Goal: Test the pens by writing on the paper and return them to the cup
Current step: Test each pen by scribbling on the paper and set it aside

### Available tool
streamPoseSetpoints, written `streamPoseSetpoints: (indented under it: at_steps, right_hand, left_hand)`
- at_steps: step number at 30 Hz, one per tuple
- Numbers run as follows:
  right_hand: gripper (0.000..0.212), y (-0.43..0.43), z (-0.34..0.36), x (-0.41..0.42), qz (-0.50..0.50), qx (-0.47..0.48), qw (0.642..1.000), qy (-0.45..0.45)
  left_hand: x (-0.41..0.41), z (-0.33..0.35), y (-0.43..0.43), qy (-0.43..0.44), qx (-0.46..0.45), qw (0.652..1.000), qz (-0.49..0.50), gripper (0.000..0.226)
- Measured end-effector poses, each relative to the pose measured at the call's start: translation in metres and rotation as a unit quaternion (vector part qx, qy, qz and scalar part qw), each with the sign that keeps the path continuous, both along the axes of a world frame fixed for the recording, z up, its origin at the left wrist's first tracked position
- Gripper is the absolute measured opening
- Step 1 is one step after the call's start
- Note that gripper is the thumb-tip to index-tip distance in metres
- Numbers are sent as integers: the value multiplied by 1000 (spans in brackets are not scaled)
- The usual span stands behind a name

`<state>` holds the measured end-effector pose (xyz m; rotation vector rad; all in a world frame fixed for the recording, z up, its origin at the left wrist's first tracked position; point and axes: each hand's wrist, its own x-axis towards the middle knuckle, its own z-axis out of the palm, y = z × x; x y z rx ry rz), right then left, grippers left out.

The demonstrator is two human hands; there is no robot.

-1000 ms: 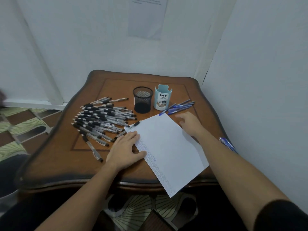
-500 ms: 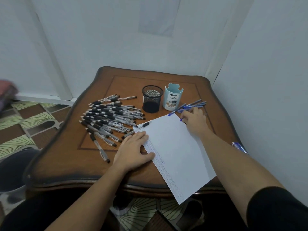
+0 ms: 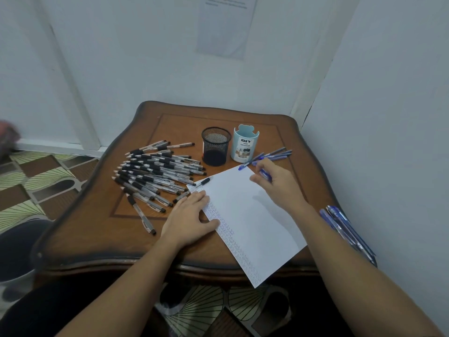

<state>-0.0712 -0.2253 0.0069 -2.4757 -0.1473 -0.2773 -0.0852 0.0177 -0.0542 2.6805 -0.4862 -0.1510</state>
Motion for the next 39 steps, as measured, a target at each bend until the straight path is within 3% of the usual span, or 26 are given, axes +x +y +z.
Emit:
streamPoseSetpoints:
  at_steps: [3,6,9,11,15,22,26,30,39]
  right_hand:
    - [12,8,3,-15,-58,131,990,-3]
    - [41,13,4,-25,-95,361,927,28]
    - [66,16,-4,-39,-100,450,882,96]
    - [63,20,-14,-47,-87,457,872,150]
    - [23,24,-39,-58,-37,456,873,167]
    - [7,40,-46,-65,19,418,889,184]
    - [14,44,-50,-69,16,329,931,156]
    - [11,47,-49,-73,32,277,951,135]
    - [9,44,-52,-72,47,258,957,122]
  left_hand:
    - [-1,1,0,5,-6,1000,6,78]
    - [-3,2,0,8,-17,1000,11,77]
    - [-5,3,1,12,-25,1000,12,76]
    - [-6,3,2,14,-27,999,12,76]
    - [-8,5,5,17,-46,999,19,76]
    - [-7,5,7,17,-43,999,13,75]
    - [-6,5,8,25,-31,999,5,76]
    - [-6,3,8,16,-18,1000,4,77]
    - [-8,2,7,-13,-37,999,3,68]
